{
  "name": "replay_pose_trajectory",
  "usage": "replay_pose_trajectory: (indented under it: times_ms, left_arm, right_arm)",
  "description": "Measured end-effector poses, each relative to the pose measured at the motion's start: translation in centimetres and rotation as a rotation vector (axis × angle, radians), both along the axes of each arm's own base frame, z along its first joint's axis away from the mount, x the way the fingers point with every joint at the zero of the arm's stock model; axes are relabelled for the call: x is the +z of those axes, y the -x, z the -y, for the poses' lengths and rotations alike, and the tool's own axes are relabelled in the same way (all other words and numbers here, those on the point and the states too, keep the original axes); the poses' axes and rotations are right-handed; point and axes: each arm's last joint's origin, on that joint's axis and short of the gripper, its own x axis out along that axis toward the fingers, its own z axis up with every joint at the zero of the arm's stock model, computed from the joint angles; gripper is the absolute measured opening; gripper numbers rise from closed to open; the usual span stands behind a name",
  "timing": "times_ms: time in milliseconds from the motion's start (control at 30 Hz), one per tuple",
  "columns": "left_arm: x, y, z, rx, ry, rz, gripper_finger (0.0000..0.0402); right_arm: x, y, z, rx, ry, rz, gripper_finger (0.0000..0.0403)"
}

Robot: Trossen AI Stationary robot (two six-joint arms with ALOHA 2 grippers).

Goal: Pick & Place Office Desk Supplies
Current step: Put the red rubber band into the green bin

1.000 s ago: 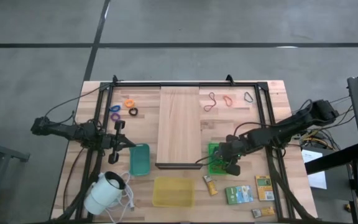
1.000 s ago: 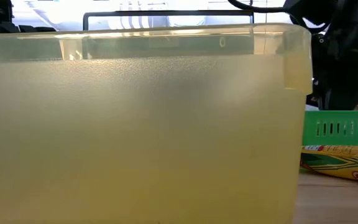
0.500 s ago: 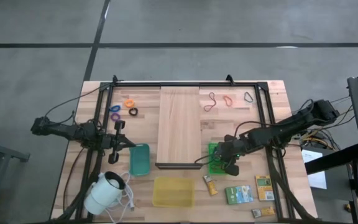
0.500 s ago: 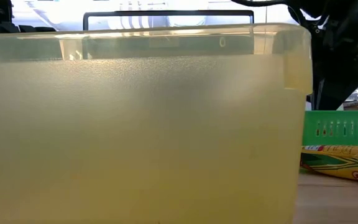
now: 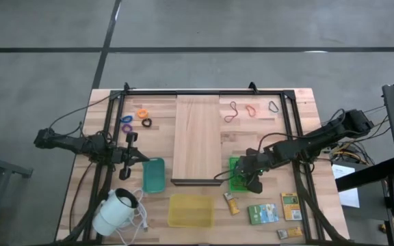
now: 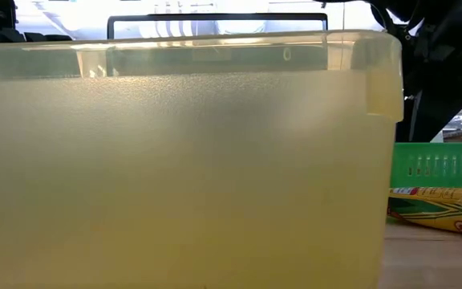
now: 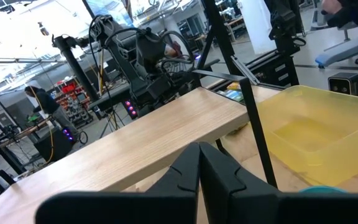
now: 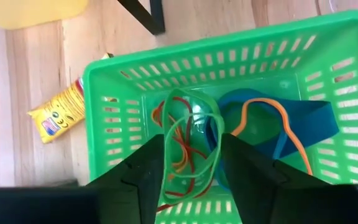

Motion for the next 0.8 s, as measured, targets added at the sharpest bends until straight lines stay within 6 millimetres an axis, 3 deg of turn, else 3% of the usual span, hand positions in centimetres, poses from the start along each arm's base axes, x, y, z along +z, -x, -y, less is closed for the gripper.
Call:
replay_pose_trajectory:
  times_ms: [233, 400, 633, 800]
  left_arm:
    - [0.0, 0.0, 0.0, 0.000, 0.000, -0.001, 0.0012]
    - [0.0, 0.0, 0.0, 0.000, 0.000, 0.000, 0.0012]
    - [0.0, 0.0, 0.0, 0.000, 0.000, 0.000, 0.0012]
    - [0.0, 0.0, 0.0, 0.000, 0.000, 0.000, 0.0012]
  right_arm:
    - [0.5, 0.0, 0.0, -0.003, 0.000, 0.015, 0.0162]
    - [1.6, 0.4, 0.5, -0.051, 0.091, 0.091, 0.0165]
    - [3.9, 1.8, 2.7, -0.226, 0.300, 0.203, 0.0161]
    - [5.4, 2.4, 4.7, -0.245, 0.356, 0.265, 0.0148]
